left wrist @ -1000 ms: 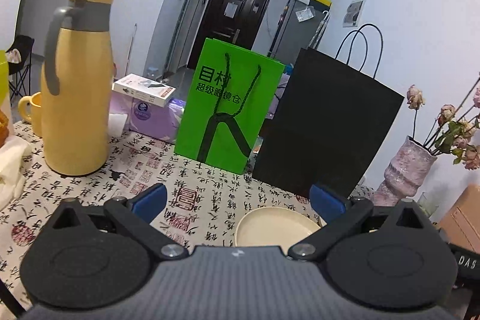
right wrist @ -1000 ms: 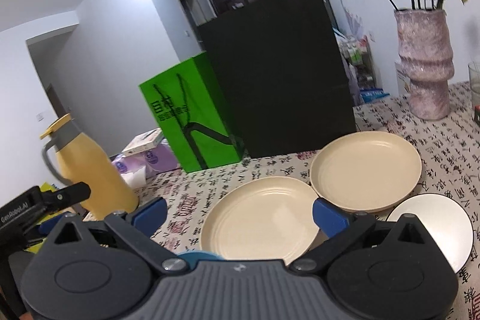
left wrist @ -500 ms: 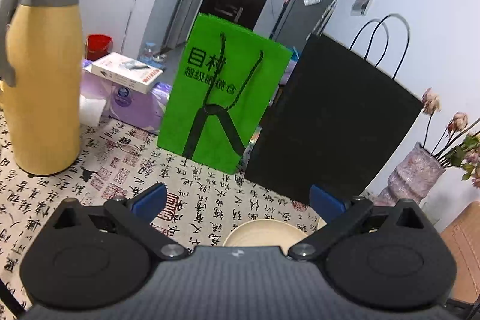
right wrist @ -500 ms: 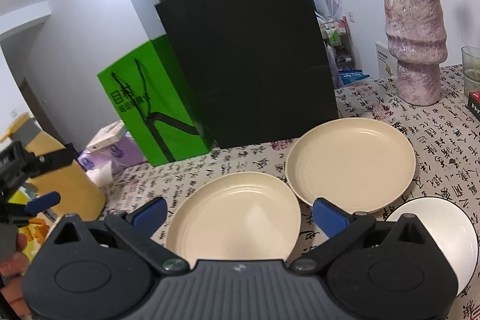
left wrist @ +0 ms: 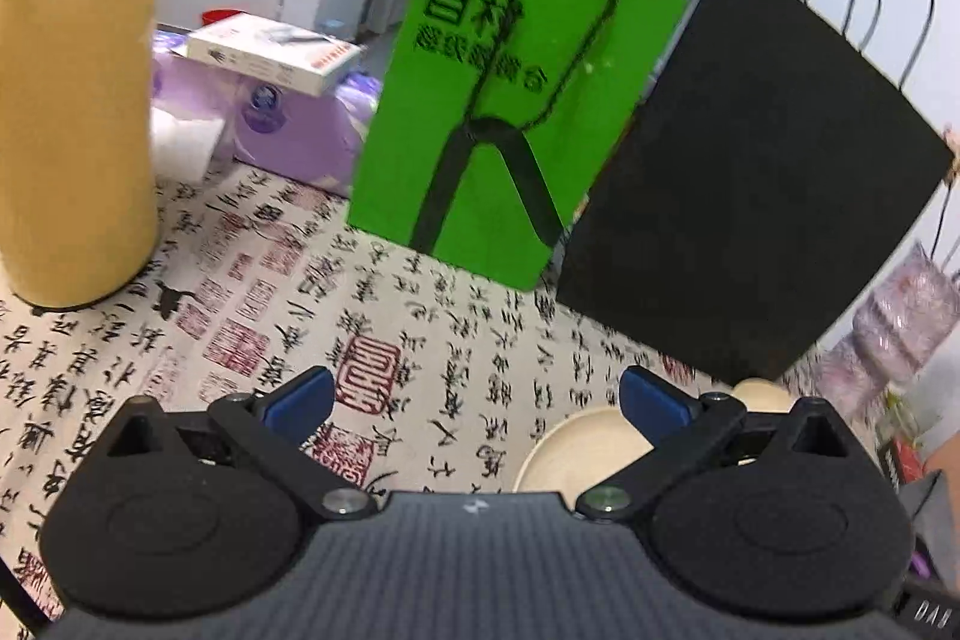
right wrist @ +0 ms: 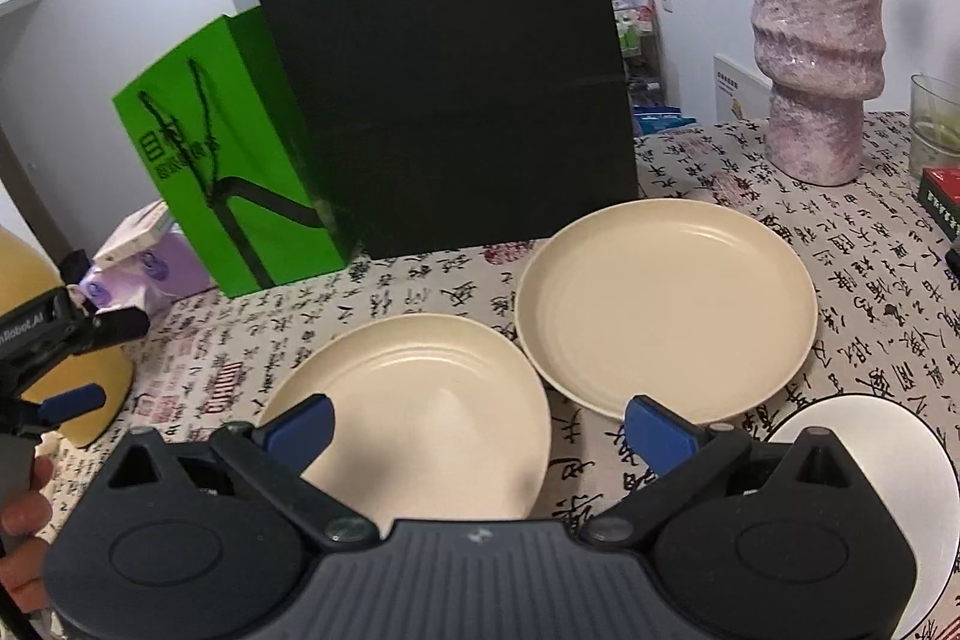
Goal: Organize plates and bowls
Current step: 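Reach both tools to the cream plate beside the green bag, then close both tools on the rim of the cream plate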
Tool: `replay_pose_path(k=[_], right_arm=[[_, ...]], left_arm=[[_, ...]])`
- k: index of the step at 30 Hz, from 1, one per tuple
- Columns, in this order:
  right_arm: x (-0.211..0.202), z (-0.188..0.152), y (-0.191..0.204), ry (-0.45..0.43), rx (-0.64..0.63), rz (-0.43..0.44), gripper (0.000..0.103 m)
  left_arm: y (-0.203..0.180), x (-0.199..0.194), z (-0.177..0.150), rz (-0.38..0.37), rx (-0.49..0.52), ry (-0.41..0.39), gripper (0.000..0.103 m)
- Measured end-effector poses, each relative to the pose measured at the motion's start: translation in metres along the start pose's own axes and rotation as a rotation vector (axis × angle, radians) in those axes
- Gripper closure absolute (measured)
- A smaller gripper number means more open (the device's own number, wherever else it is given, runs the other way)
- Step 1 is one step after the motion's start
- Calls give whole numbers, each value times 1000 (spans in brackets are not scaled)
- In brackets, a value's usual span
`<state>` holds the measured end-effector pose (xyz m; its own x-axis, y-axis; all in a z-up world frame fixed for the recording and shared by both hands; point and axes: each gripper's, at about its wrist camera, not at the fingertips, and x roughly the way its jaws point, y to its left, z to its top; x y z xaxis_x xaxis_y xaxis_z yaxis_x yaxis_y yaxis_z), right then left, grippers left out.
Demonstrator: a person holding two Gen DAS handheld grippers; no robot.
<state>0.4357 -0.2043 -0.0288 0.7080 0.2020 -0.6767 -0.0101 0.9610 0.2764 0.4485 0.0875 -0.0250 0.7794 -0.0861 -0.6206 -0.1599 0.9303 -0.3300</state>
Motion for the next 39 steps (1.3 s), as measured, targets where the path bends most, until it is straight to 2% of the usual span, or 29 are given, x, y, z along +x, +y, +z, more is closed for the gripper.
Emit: replay_pose_path(k=[3, 7, 13, 17, 20, 21, 23, 25, 27, 32, 33, 36, 39], right_arm=[[4, 0, -1, 4, 9, -19, 0], [12, -3, -6, 23, 27, -50, 1], [27, -8, -14, 60, 61, -57, 11], [36, -11, -12, 90, 57, -56, 21], [43, -13, -9, 110, 30, -93, 20], [45, -14, -8, 117, 22, -111, 21], [45, -13, -8, 114, 18, -118, 21], [45, -12, -7, 107, 16, -115, 23], [43, -12, -7, 103, 21, -97, 35], [49, -13, -5, 125, 16, -92, 45], [51, -14, -5, 134, 17, -93, 49], [58, -15, -5, 159, 17, -107, 54], [62, -17, -8, 169, 29, -104, 59]], left_arm=[[-1, 11, -3, -20, 18, 39, 0], [9, 23, -3, -21, -12, 75, 0], [20, 41, -5, -48, -45, 153, 3], [19, 50, -8, -54, -31, 194, 13], [21, 56, -10, -58, -35, 218, 19], [22, 58, -11, -60, -35, 228, 23], [23, 63, -13, -65, -34, 249, 31], [22, 67, -15, -75, -31, 264, 33], [19, 69, -17, -83, -15, 267, 36], [11, 67, -20, -105, 28, 263, 44], [10, 68, -21, -107, 35, 266, 47], [9, 73, -22, -108, 42, 297, 60], [12, 77, -23, -129, 30, 322, 68]])
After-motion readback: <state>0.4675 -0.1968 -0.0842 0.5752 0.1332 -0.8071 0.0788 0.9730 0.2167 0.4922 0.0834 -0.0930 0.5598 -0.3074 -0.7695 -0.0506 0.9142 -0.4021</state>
